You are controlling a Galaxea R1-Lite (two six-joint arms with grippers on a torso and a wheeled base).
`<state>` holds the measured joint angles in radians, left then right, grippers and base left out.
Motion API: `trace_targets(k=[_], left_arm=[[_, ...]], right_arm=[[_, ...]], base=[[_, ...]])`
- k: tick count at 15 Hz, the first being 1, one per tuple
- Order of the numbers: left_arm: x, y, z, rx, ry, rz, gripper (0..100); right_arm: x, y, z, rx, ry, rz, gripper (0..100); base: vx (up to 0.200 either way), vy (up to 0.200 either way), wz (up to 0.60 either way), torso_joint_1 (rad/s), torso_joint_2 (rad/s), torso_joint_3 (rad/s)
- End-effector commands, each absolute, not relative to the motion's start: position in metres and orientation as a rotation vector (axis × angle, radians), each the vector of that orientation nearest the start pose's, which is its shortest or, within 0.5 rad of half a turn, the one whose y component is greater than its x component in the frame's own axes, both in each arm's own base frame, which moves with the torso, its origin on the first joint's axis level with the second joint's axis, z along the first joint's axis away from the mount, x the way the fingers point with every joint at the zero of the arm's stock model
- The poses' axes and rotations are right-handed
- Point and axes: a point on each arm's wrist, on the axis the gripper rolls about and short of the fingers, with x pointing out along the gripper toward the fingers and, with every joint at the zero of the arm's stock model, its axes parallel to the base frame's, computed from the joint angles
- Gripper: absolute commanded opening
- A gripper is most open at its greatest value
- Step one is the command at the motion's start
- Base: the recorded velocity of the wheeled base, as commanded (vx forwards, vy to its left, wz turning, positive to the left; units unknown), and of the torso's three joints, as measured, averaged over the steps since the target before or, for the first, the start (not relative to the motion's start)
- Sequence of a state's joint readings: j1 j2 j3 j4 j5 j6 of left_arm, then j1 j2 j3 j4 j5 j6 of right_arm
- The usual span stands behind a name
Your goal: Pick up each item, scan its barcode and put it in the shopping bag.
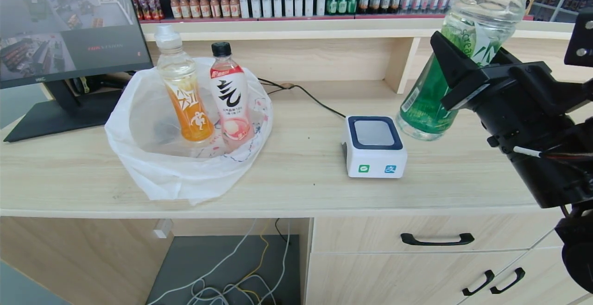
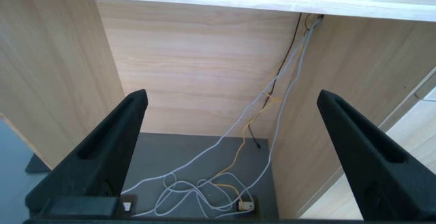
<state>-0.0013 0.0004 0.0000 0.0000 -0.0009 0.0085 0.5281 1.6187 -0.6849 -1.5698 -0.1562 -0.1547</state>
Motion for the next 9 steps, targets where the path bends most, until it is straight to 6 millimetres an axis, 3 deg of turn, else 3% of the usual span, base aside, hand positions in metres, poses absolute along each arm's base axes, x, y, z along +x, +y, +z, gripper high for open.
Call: trace_targets(k=[1,4,8,9], left_arm=[[-0.0228,0.0000,0.0755,0.009,0.000,-0.002,100],[-0.0228,0.0000,0.0755,0.008,0.000,-0.002,100],[-0.0228,0.0000,0.0755,0.008,0.000,-0.002,100],[-0.0228,0.0000,0.0755,0.008,0.000,-0.003,100]], right_arm=[[0.2296,0.1307,0.2612,0.059,-0.615,0.314,0],[0.2296,0.1307,0.2612,0.056,-0.616,0.313,0],[0.2274,0.1290,0.2614,0.050,-0.617,0.309,0],[0.2275,0.1290,0.2621,0.053,-0.619,0.310,0]], base=[[0.000,0.000,0.00,0.000,0.00,0.000],[0.000,0.000,0.00,0.000,0.00,0.000],[-0.200,0.000,0.00,0.001,0.00,0.004],[0.000,0.000,0.00,0.000,0.00,0.000]])
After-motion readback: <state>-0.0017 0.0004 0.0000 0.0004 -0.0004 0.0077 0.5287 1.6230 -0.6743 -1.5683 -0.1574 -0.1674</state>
